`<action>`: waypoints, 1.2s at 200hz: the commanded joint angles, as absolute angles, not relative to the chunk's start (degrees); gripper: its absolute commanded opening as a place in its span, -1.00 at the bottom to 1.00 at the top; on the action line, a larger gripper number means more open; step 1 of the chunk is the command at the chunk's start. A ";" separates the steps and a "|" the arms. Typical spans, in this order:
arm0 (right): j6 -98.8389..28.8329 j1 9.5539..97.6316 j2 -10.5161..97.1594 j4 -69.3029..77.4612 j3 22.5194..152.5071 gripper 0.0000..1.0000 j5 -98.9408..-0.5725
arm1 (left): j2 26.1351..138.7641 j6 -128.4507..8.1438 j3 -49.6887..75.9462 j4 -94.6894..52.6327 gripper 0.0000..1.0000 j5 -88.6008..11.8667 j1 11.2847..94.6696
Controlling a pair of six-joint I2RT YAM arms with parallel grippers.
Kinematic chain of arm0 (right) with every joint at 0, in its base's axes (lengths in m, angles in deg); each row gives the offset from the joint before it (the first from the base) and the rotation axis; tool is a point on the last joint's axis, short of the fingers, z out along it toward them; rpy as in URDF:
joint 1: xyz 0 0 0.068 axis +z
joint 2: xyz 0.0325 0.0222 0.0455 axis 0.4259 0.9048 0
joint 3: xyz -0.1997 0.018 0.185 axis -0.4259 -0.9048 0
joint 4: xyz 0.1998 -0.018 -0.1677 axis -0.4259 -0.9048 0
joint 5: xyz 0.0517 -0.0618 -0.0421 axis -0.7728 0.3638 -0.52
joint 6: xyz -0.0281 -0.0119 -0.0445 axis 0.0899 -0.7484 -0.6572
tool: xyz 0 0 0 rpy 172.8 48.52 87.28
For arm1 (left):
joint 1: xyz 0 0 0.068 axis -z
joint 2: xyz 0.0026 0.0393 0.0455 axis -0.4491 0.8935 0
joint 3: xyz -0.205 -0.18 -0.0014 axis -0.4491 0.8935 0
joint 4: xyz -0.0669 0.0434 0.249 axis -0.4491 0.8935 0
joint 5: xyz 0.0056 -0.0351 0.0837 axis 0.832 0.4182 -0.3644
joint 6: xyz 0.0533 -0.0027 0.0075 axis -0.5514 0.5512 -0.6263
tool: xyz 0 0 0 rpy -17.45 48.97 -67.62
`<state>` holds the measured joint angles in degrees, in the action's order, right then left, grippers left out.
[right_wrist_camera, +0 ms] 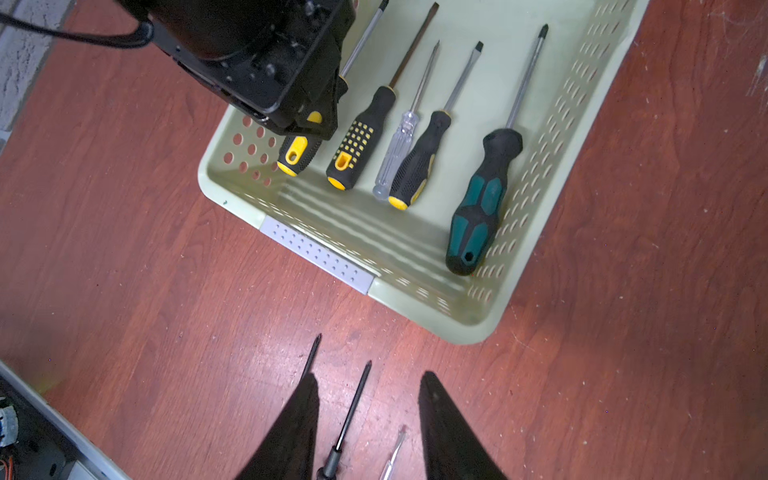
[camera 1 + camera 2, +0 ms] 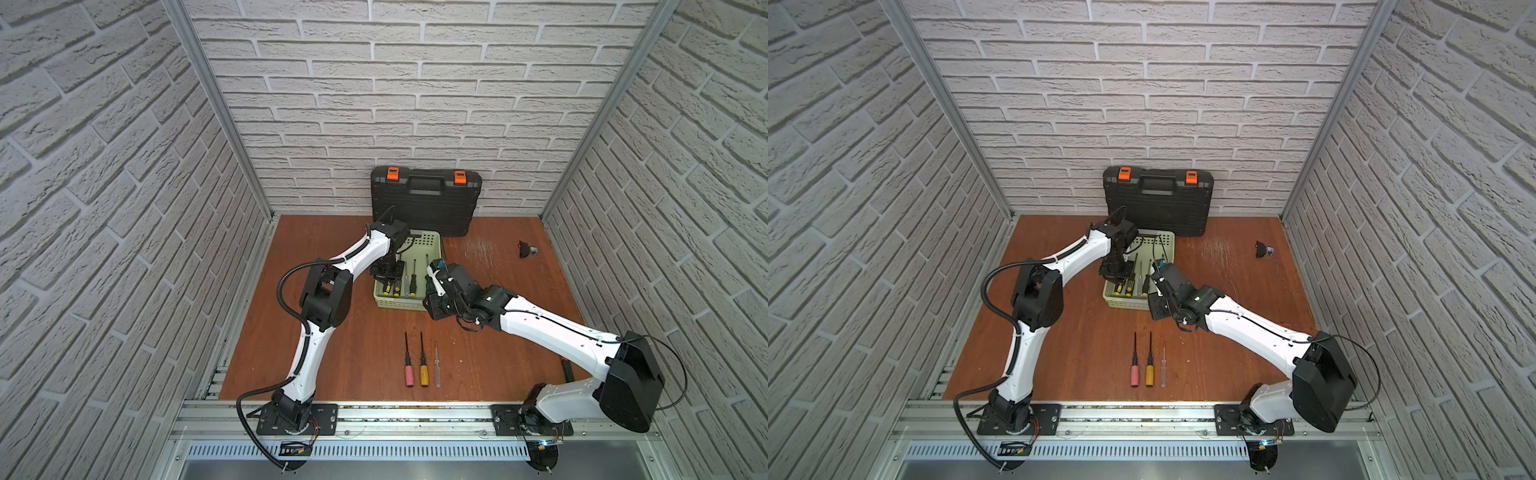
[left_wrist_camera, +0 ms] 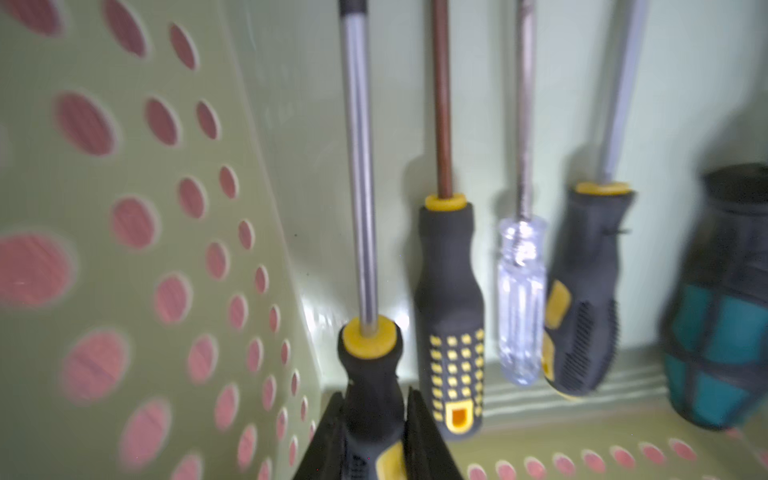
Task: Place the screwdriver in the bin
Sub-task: 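Lower the screwdriver into the basket and open the left gripper, then withdraw the left gripper while the right gripper moves over the clear screwdriver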
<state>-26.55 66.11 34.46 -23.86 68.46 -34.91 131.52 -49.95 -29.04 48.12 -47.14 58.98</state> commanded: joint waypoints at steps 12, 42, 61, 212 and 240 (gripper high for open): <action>-25.24 65.73 32.65 -23.09 67.47 -0.16 -35.22 | 132.58 -49.43 -29.48 46.85 -0.82 -48.21 59.30; -25.63 65.81 32.27 -23.82 67.77 -0.16 -34.78 | 134.24 -49.21 -29.83 46.00 -0.80 -46.97 59.47; -25.42 65.78 32.01 -24.11 67.88 -0.16 -34.52 | 134.27 -48.36 -29.53 45.05 -0.73 -46.96 59.47; -25.46 65.82 33.73 -32.46 74.85 -0.17 -32.38 | 104.88 -47.11 -6.99 29.33 -0.21 -45.11 60.61; -24.16 66.56 31.84 -33.42 73.68 -0.16 -30.07 | 97.28 -46.36 1.85 24.45 -0.20 -44.00 61.27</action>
<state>-25.63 66.09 33.15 -31.32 74.07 -32.83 101.32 -47.09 -3.99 30.61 -45.34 60.45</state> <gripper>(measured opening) 0.416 0.396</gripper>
